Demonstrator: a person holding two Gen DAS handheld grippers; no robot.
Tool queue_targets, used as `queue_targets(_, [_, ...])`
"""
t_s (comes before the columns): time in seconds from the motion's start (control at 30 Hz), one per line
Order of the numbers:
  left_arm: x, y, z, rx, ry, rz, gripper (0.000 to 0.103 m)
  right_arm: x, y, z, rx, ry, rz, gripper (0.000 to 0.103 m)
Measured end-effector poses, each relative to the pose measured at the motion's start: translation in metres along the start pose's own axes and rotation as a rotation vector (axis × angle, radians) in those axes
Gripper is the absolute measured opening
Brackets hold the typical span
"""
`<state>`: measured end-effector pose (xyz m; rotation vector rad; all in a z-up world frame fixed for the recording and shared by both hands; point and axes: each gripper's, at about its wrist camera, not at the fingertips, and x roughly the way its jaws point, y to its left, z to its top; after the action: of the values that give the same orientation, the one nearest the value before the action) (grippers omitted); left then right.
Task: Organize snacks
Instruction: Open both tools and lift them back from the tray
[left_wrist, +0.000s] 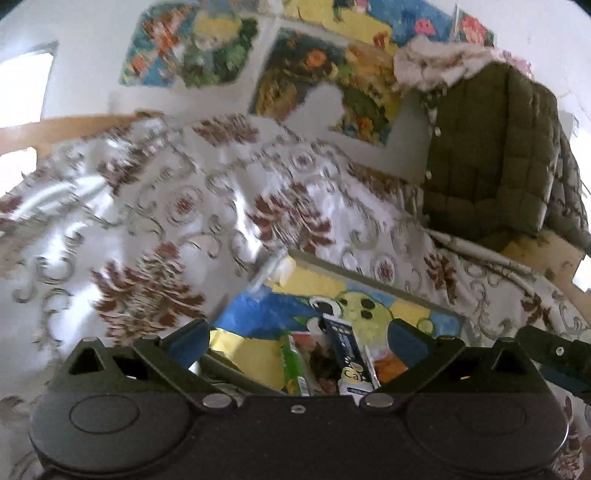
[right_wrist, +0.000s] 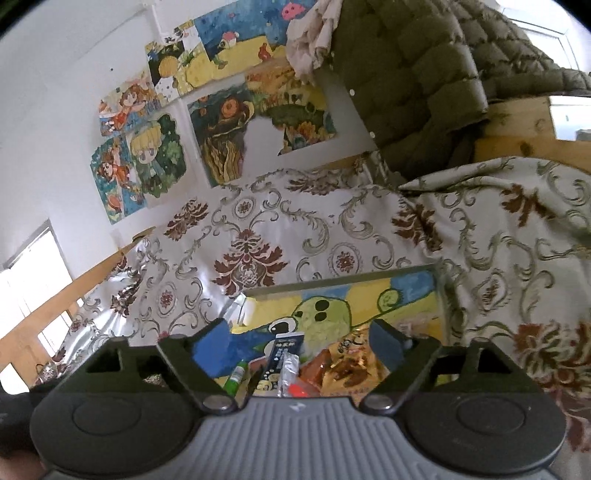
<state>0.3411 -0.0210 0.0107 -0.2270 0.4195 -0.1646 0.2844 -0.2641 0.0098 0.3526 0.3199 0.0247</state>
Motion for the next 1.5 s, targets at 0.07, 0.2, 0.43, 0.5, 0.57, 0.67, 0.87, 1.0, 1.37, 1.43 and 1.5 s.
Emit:
queue_targets(0.07, [-0.020, -0.002, -0.006, 0.006, -0.047, 0.040, 0.102, -0.012, -0.003, 0.001, 0.011, -0.004, 0.004, 0.094])
queue_targets(0.2, [-0.054, -0.004, -0.015, 0.021, -0.079, 0.083, 0.102, -0.035, -0.007, 0.001, 0.025, -0.005, 0.017, 0.098])
queue_targets(0.43, [-0.105, -0.005, -0.034, 0.034, -0.050, 0.117, 0.102, -0.085, -0.005, -0.016, -0.020, -0.022, 0.005, 0.103])
queue_targets(0.5, [-0.120, -0.005, -0.042, 0.044, -0.037, 0.127, 0.102, -0.099, -0.004, -0.021, -0.039, -0.031, -0.011, 0.103])
queue_targets(0.57, [-0.133, -0.005, -0.049, 0.049, -0.032, 0.135, 0.102, -0.113, -0.003, -0.028, -0.051, -0.037, -0.027, 0.103])
queue_targets(0.67, [-0.152, -0.006, -0.060, 0.053, -0.024, 0.143, 0.102, -0.132, -0.003, -0.039, -0.081, -0.033, -0.049, 0.103])
queue_targets(0.87, [-0.180, -0.017, -0.078, 0.105, 0.011, 0.157, 0.102, -0.167, 0.001, -0.059, -0.135, -0.023, -0.084, 0.103])
queue_targets(1.0, [-0.199, -0.022, -0.090, 0.150, 0.010, 0.164, 0.102, -0.185, 0.005, -0.069, -0.173, -0.032, -0.106, 0.103])
queue_targets(1.37, [-0.225, -0.025, -0.108, 0.154, 0.031, 0.177, 0.102, -0.218, 0.007, -0.092, -0.196, 0.019, -0.142, 0.103])
queue_targets(1.43, [-0.228, -0.025, -0.110, 0.157, 0.028, 0.177, 0.102, -0.220, 0.008, -0.094, -0.203, 0.027, -0.146, 0.103])
queue_targets(1.5, [-0.230, -0.025, -0.111, 0.154, 0.036, 0.177, 0.102, -0.220, 0.009, -0.096, -0.209, 0.035, -0.146, 0.103])
